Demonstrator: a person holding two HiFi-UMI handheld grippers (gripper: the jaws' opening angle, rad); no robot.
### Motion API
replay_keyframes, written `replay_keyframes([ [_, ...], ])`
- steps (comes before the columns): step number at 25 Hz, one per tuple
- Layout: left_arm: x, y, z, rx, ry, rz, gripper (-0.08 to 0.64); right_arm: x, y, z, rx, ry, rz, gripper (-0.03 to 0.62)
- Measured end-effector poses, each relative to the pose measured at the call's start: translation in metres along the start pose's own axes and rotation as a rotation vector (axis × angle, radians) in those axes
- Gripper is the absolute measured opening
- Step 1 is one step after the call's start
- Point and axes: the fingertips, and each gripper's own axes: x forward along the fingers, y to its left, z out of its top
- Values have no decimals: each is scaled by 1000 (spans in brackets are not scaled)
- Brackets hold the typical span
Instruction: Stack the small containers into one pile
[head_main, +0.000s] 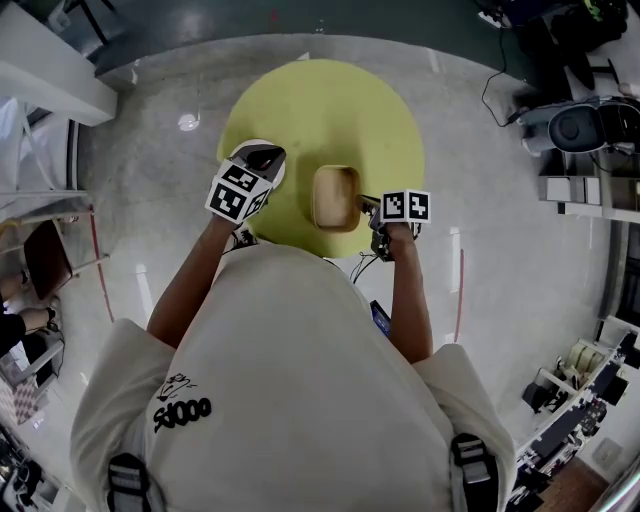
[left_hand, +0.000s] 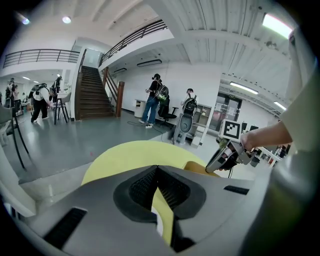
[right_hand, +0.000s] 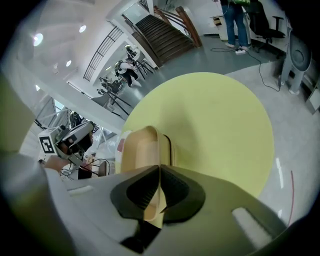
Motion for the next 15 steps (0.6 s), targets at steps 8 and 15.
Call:
replay_keyframes([
  [8, -1, 5, -5, -22, 4, 20, 6, 11, -4, -6, -4, 18, -27, 25],
  [15, -3, 5, -7, -28, 15, 30, 6, 21, -13, -9, -21, 17, -75, 25],
])
